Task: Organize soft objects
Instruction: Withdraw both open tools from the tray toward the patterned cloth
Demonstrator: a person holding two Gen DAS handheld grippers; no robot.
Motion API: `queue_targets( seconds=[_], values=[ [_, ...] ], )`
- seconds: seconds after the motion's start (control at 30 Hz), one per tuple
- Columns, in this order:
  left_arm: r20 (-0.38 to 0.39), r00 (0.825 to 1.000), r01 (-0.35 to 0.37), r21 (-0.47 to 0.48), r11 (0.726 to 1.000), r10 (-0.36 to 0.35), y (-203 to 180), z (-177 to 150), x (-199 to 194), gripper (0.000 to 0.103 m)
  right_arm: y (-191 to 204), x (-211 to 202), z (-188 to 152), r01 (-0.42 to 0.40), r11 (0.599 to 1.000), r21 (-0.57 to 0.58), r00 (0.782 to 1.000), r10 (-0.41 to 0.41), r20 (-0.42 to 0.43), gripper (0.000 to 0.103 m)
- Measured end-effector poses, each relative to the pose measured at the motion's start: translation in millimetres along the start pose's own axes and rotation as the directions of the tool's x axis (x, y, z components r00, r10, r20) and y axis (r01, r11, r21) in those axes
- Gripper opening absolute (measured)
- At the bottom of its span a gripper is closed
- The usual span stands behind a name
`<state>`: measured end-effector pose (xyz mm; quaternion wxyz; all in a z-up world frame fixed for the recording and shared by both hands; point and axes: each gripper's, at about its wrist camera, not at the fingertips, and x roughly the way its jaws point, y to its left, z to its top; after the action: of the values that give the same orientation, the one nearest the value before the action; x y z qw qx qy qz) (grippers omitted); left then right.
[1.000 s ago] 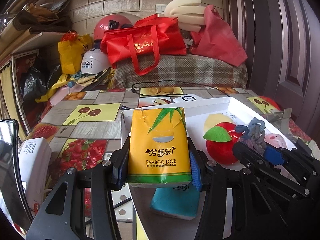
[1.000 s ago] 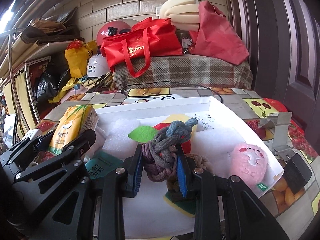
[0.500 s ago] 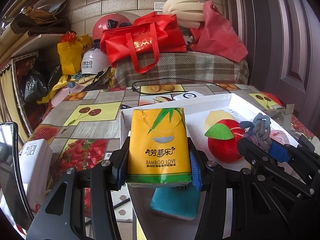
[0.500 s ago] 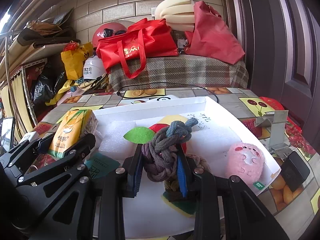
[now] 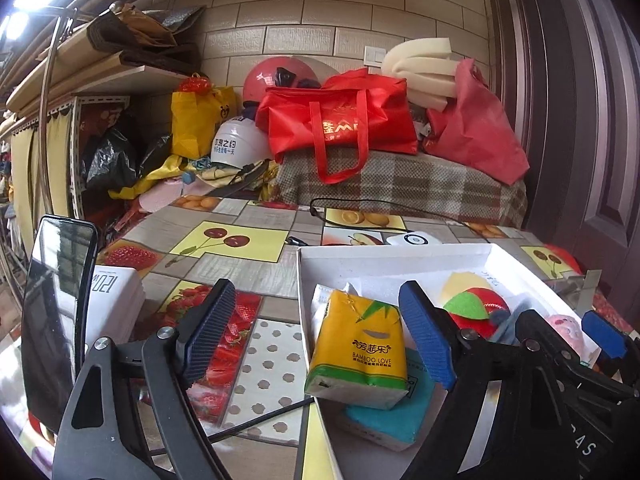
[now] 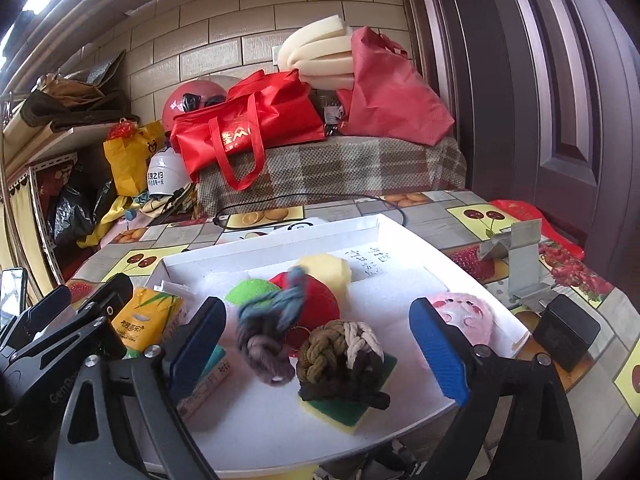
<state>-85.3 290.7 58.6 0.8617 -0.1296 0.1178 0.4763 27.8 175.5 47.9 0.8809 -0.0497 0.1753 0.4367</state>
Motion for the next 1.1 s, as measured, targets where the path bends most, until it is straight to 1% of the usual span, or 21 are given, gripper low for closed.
queue_targets(
  seconds=[0.07, 0.1, 0.13, 0.17, 0.27, 0.37, 0.53, 0.67, 0.77, 0.83, 0.87, 0.93, 1.0, 1.03, 1.1],
  values=[
    [0.014, 1.000, -0.001, 0.001, 1.000, 0.001, 1.1, -0.1, -3.9, 0.085, 2.0, -3.6, -1.0, -0.008, 1.000, -0.016, 1.000, 0.008, 0.005, 0.094],
    [0.016, 1.000, 0.004, 0.002, 1.000, -0.004, 1.4, -0.3, -5.2, 0.087, 0.9, -4.9, -1.6, -0.006, 1.000, -0.019, 1.000, 0.006, 0.000, 0.101],
    [0.017, 1.000, 0.007, 0.006, 1.000, -0.007, 1.5, -0.7, -6.9, 0.098, -2.1, -6.7, -2.4, -0.012, 1.000, -0.015, 1.000, 0.012, -0.004, 0.103],
    [0.020, 1.000, 0.007, 0.011, 1.000, -0.008, 1.5, -1.2, -9.3, 0.103, -5.7, -10.1, -3.8, -0.026, 1.000, -0.008, 1.000, 0.026, -0.004, 0.103],
    [0.037, 0.999, 0.033, 0.059, 0.998, -0.035, -5.0, -4.8, -20.0, 0.103, -17.9, -21.8, -6.9, -0.051, 0.999, -0.004, 0.999, 0.051, 0.003, 0.103],
    [0.050, 0.997, 0.059, 0.117, 0.991, -0.065, -14.7, -9.6, -32.2, 0.103, -28.7, -35.5, -10.2, -0.040, 0.999, -0.026, 0.999, 0.041, 0.013, 0.103],
    [0.031, 0.990, 0.133, 0.140, 0.981, -0.138, -19.5, -14.8, -46.4, 0.103, -58.7, -55.1, -14.9, -0.016, 1.000, -0.024, 1.000, 0.016, 0.018, 0.103],
    [0.015, 0.983, 0.180, 0.164, 0.970, -0.185, -25.7, -18.5, -56.9, 0.103, -86.2, -61.5, -17.7, 0.001, 1.000, 0.009, 1.000, -0.001, -0.023, 0.103],
    [-0.018, 0.971, 0.240, 0.183, 0.953, -0.240, -33.3, -22.6, -65.2, 0.103, -112.6, -63.4, -21.7, 0.017, 0.997, 0.077, 0.997, -0.011, -0.072, 0.103],
    [-0.061, 0.956, 0.294, 0.201, 0.934, -0.288, -41.4, -26.1, -69.3, 0.103, -134.0, -65.3, -25.1, 0.033, 0.989, 0.144, 0.995, -0.019, -0.101, 0.103],
    [-0.093, 0.944, 0.329, 0.211, 0.920, -0.316, -46.6, -28.5, -70.5, 0.103, -144.8, -66.7, -27.2, 0.043, 0.983, 0.181, 0.993, -0.023, -0.113, 0.103],
    [-0.182, 0.909, 0.410, 0.233, 0.882, -0.375, -62.0, -33.9, -68.7, 0.103, -166.0, -68.9, -31.6, 0.076, 0.967, 0.244, 0.989, -0.041, -0.143, 0.103],
    [-0.285, 0.866, 0.481, 0.247, 0.841, -0.412, -79.5, -41.3, -65.3, 0.103, -183.9, -71.0, -36.8, 0.106, 0.952, 0.286, 0.982, -0.056, -0.179, 0.103],
    [-0.332, 0.848, 0.502, 0.252, 0.827, -0.414, -89.1, -46.1, -63.2, 0.103, -191.8, -72.1, -39.2, 0.118, 0.945, 0.306, 0.979, -0.060, -0.193, 0.103],
    [-0.402, 0.821, 0.525, 0.250, 0.814, -0.406, -105.5, -54.3, -59.6, 0.103, -205.5, -74.4, -43.9, 0.143, 0.931, 0.336, 0.972, -0.068, -0.226, 0.103]
  ],
)
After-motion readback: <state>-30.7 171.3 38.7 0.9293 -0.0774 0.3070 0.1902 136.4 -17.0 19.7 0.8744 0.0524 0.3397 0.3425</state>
